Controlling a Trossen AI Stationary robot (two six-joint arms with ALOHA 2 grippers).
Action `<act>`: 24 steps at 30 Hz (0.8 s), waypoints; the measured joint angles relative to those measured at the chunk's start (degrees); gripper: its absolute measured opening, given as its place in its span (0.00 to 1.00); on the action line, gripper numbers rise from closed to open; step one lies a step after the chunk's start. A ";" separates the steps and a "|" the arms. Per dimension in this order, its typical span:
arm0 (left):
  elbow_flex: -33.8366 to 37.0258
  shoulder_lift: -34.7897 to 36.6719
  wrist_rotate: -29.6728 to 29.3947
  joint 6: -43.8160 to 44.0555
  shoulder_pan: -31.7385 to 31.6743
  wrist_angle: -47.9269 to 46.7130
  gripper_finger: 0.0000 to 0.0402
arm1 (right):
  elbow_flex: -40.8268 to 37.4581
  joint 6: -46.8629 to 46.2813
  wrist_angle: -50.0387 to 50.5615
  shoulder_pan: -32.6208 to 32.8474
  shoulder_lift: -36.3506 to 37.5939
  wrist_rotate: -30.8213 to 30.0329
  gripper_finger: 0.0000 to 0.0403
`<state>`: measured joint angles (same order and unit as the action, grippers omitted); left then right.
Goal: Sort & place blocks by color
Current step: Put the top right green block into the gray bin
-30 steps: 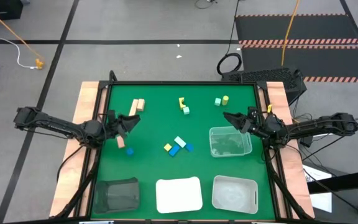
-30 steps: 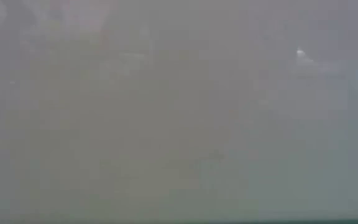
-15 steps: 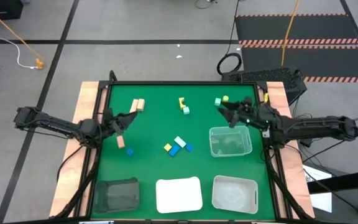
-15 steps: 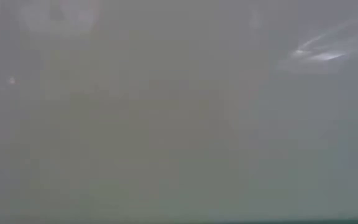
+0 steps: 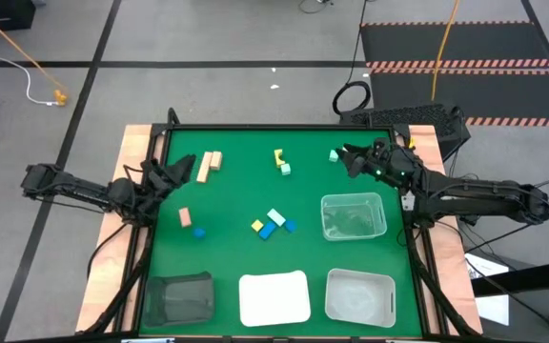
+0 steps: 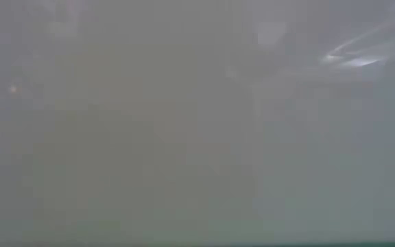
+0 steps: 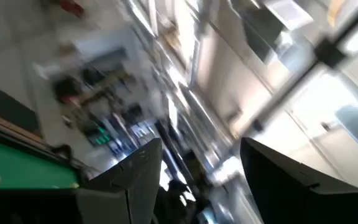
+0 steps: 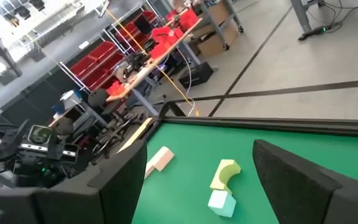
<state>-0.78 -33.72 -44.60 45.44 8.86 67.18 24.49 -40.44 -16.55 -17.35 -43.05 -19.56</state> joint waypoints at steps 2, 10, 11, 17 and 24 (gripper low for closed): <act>0.00 -0.01 -1.20 0.13 -0.14 0.02 0.54 | 0.00 0.50 -1.01 -0.28 -0.04 -0.09 0.71; -3.49 -0.02 0.81 -4.23 -2.57 -0.02 0.54 | 2.99 4.19 -1.18 -0.59 -1.45 -0.20 0.71; -4.62 -0.02 2.02 -6.37 -3.14 -0.07 0.54 | 3.77 5.33 -1.13 -0.64 -2.24 -0.24 0.71; -12.51 -1.56 11.74 -21.08 -6.80 -0.03 0.54 | 9.45 11.21 1.16 -2.44 -9.62 0.17 0.71; -21.79 -6.33 13.70 -32.77 -8.74 -5.02 0.54 | 17.39 12.52 18.54 -7.14 -19.20 1.88 0.71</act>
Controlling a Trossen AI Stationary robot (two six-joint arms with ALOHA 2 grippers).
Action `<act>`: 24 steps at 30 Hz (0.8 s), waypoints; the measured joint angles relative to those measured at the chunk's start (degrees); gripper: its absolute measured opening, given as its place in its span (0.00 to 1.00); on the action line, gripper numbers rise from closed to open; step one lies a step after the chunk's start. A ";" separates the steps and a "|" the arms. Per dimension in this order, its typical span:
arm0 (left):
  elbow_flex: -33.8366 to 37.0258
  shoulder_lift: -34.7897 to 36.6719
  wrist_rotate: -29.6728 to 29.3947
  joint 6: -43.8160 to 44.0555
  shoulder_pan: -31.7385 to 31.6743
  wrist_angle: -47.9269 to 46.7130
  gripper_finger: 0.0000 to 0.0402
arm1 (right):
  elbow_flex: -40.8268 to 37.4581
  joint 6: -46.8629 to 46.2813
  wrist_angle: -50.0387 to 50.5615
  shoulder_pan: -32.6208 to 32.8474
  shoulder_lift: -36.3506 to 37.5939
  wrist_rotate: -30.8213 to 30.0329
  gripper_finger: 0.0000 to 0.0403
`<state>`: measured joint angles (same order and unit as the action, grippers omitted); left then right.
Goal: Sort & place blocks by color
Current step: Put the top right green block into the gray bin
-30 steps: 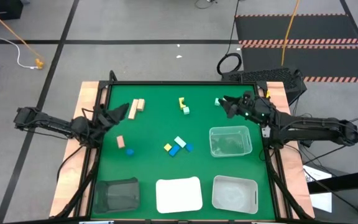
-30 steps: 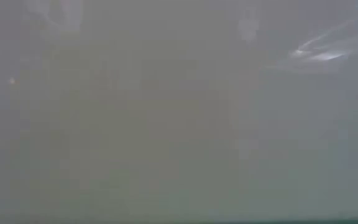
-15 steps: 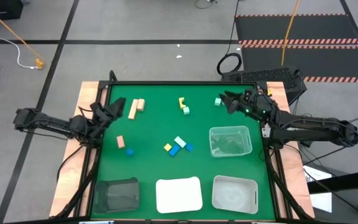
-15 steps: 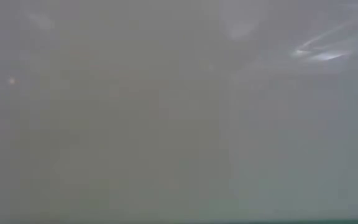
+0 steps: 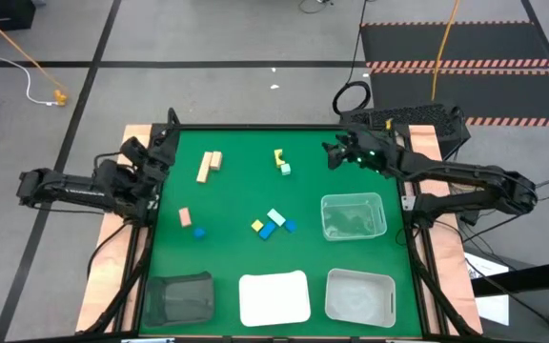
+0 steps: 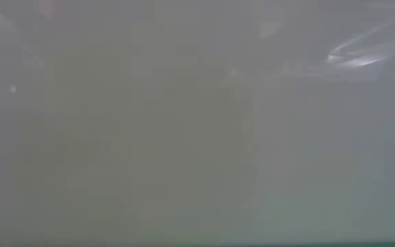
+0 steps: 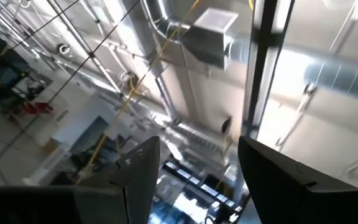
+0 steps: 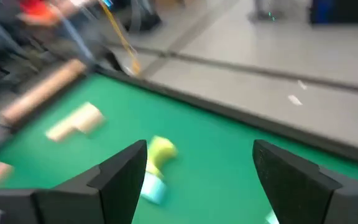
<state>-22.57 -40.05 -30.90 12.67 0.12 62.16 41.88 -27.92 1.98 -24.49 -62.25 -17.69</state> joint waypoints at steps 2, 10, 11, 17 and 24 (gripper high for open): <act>-2.38 -1.08 0.05 -0.55 -0.67 -6.12 0.54 | 1.05 -1.97 4.11 -2.12 -1.52 1.55 0.71; -10.90 -6.44 -3.62 13.69 -6.75 -37.73 0.54 | 1.46 -2.91 8.24 -11.72 -4.80 11.11 0.69; -11.83 -7.32 -3.77 16.16 -8.12 -40.88 0.54 | 1.48 -2.95 8.12 -12.81 -5.27 11.17 0.68; -14.36 -12.79 2.81 25.03 -14.70 -50.94 0.54 | 1.52 -2.82 12.67 -16.97 -9.10 11.81 0.63; -14.36 -18.08 10.16 27.14 -17.79 -50.28 0.54 | 1.47 -1.42 14.47 -17.18 -13.54 10.88 0.68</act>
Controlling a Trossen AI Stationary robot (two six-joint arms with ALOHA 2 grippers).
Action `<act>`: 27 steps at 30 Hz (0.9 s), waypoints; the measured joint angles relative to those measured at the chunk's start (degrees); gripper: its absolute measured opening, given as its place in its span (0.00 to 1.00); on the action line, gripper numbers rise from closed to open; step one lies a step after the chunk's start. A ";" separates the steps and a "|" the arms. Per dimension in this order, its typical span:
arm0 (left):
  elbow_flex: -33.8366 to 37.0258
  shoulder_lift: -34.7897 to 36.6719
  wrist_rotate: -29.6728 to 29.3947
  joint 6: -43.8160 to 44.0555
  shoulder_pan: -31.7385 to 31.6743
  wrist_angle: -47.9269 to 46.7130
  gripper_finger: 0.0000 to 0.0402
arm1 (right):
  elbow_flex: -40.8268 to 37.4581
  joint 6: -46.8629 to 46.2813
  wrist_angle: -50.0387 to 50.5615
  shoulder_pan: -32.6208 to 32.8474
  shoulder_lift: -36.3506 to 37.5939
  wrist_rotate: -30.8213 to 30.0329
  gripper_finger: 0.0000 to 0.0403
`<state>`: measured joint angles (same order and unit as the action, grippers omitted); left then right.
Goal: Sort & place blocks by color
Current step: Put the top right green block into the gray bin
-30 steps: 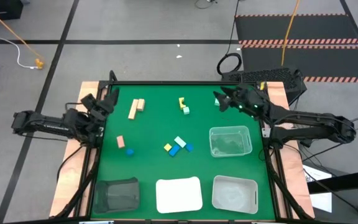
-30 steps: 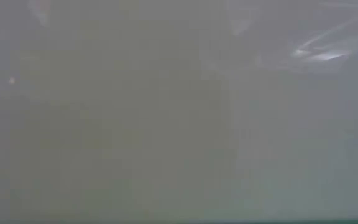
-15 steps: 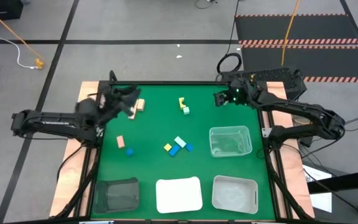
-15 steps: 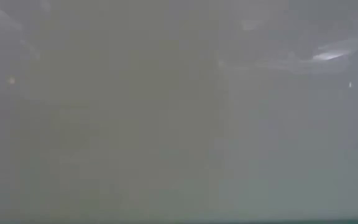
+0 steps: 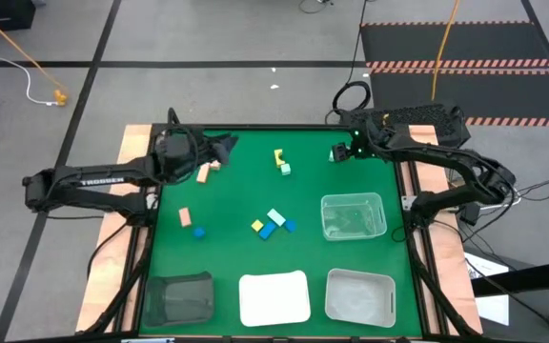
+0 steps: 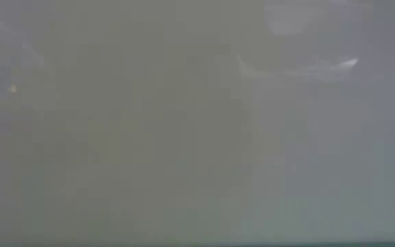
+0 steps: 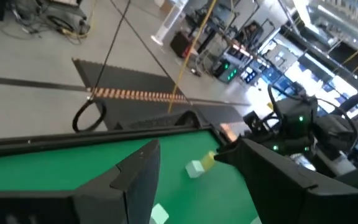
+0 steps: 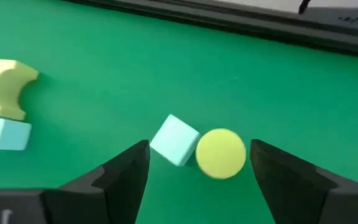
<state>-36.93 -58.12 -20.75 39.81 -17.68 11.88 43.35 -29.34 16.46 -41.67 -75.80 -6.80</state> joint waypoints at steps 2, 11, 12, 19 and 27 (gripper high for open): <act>0.00 -0.73 0.28 0.01 -0.30 -0.04 0.54 | 0.00 0.40 -1.14 0.04 -0.77 -3.62 0.70; 0.00 -1.45 0.30 -0.51 -0.32 0.29 0.54 | 0.00 1.59 -2.10 -0.16 -5.61 -4.94 0.69; 0.00 -1.45 0.30 -0.67 -0.32 0.27 0.54 | 0.00 1.48 -2.11 0.02 -6.57 -4.95 0.69; 0.00 -1.45 0.30 -0.66 -0.30 0.31 0.54 | 0.04 -4.27 -2.54 0.11 -10.25 -5.12 0.57; 0.00 -1.45 0.30 -0.04 -0.30 0.43 0.54 | -0.13 -5.34 -2.04 0.15 -9.35 -4.92 0.27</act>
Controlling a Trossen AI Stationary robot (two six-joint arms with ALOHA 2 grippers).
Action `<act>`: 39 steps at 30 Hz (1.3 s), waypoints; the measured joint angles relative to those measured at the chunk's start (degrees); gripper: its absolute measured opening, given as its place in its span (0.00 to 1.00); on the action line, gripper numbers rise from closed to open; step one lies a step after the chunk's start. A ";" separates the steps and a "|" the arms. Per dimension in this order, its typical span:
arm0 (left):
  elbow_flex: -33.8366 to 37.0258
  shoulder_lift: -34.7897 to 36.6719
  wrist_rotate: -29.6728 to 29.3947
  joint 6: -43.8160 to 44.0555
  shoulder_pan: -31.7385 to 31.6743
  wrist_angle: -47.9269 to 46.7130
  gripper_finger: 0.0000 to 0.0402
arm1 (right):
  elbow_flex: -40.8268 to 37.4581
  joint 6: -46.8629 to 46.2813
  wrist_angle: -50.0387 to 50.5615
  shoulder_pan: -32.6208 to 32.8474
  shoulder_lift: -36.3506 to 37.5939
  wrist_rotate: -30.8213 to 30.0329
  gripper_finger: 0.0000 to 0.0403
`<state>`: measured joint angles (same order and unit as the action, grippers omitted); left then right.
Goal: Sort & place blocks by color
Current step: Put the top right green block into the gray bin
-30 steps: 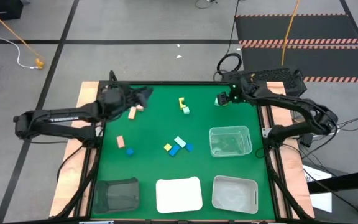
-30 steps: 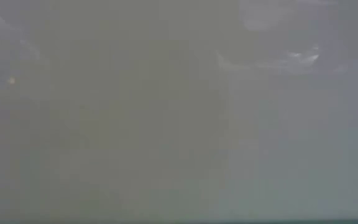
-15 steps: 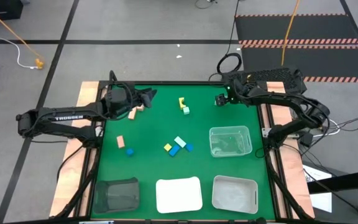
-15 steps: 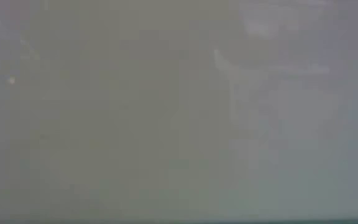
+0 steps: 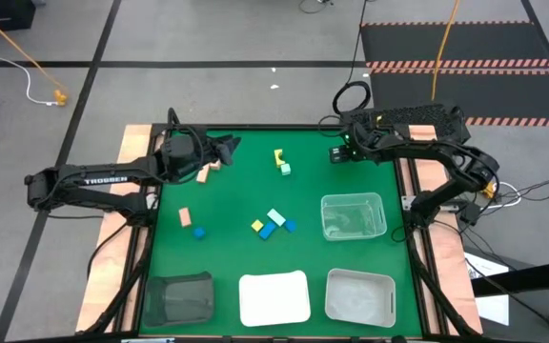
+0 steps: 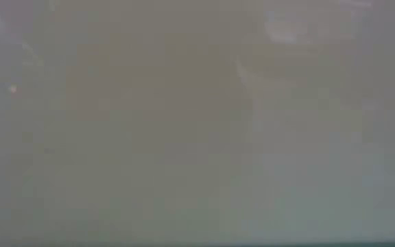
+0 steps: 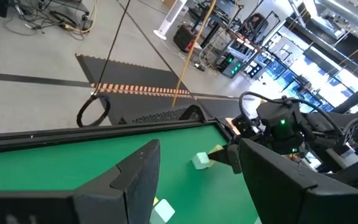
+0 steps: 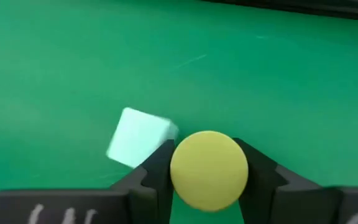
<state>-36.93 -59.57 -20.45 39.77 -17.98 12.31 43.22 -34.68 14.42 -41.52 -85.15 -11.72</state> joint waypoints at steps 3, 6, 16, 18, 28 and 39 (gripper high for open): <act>0.03 0.00 1.58 0.88 0.00 0.95 0.54 | 0.02 -0.43 0.06 -0.02 0.00 2.11 0.27; 0.04 0.00 6.34 0.87 0.01 4.51 0.54 | 0.04 -1.09 0.63 0.01 0.88 3.43 0.27; 0.07 0.00 29.31 -2.56 0.60 20.87 0.54 | 0.02 -1.09 0.03 4.05 13.29 4.43 0.27; 0.07 0.02 29.65 -2.94 1.30 22.12 0.54 | 0.02 -1.05 -0.03 6.56 16.27 4.47 0.27; 0.07 0.02 29.70 -2.98 4.25 20.95 0.54 | 0.04 -7.90 1.02 26.50 26.13 4.40 0.27; 0.07 0.02 29.56 -1.00 6.07 17.74 0.54 | 0.09 -26.90 9.12 48.13 26.75 11.88 0.27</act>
<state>-36.86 -59.55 9.11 38.77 -11.91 30.05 43.31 -61.58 23.54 6.61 -58.39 0.16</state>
